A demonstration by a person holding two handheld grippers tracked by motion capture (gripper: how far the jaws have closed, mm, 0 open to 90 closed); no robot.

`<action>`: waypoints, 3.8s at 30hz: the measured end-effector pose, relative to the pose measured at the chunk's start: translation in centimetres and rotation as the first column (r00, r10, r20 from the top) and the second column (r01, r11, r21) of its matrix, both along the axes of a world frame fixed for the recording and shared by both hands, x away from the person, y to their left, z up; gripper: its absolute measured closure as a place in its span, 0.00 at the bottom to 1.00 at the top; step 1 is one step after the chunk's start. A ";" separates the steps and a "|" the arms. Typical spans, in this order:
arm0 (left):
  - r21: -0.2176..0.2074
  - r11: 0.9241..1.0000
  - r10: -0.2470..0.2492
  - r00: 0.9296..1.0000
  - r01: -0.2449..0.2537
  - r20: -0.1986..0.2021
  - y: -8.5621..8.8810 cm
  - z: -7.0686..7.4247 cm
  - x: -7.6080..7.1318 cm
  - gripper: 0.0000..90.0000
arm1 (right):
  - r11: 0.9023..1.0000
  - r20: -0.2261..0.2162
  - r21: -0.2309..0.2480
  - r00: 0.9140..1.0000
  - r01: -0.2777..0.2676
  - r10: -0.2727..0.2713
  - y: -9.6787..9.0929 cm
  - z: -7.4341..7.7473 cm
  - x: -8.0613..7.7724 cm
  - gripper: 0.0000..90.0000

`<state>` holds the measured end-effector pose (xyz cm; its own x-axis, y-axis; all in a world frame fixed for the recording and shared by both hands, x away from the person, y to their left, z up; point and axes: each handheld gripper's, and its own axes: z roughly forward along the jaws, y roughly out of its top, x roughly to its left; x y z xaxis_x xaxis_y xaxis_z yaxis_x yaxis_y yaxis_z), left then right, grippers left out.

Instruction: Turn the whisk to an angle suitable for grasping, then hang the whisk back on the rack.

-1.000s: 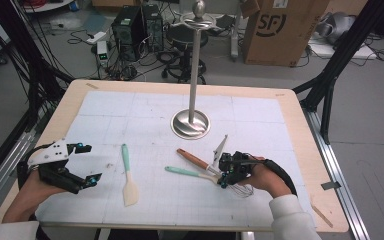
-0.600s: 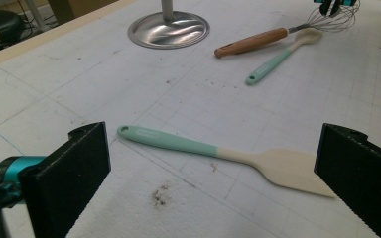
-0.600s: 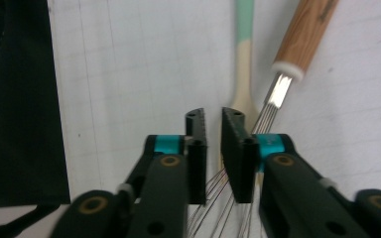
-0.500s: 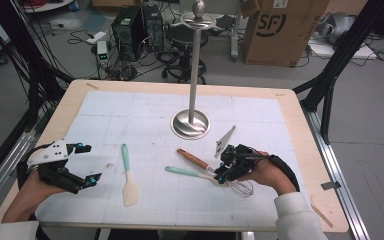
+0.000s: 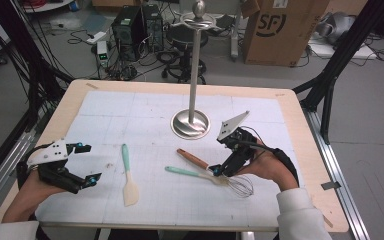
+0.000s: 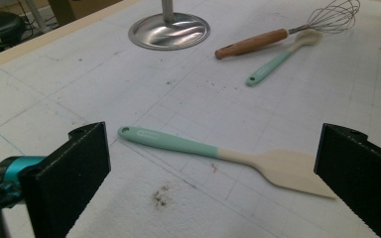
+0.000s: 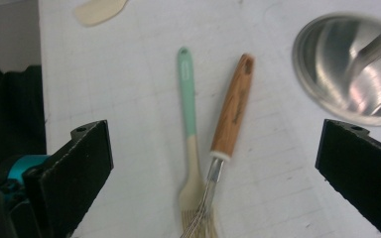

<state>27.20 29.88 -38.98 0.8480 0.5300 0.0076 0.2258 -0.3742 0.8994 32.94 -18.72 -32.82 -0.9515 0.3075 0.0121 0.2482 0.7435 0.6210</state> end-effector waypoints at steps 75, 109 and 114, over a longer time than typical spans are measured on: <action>-0.010 1.000 0.003 1.000 -0.003 -0.003 0.3 -0.2 0.1 0.02 | 0.965 -0.217 -0.261 0.975 -0.002 -0.056 6.1 -8.0 4.6 0.42; -0.003 1.000 -0.002 1.000 0.002 -0.003 0.3 -0.2 0.1 0.02 | 0.942 -0.196 -0.334 0.976 0.027 -0.097 6.3 -7.6 4.5 0.76; -0.002 1.000 0.000 1.000 0.000 -0.006 0.2 -0.2 0.1 0.02 | 0.963 -0.167 -0.266 0.982 0.041 -0.087 5.2 -6.2 4.4 0.76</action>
<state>27.35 30.10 -39.21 0.8482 0.5296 0.0017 0.2307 -0.3725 0.8989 37.31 -13.53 -39.00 -0.9198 0.3824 0.0884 0.3880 0.8525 0.3503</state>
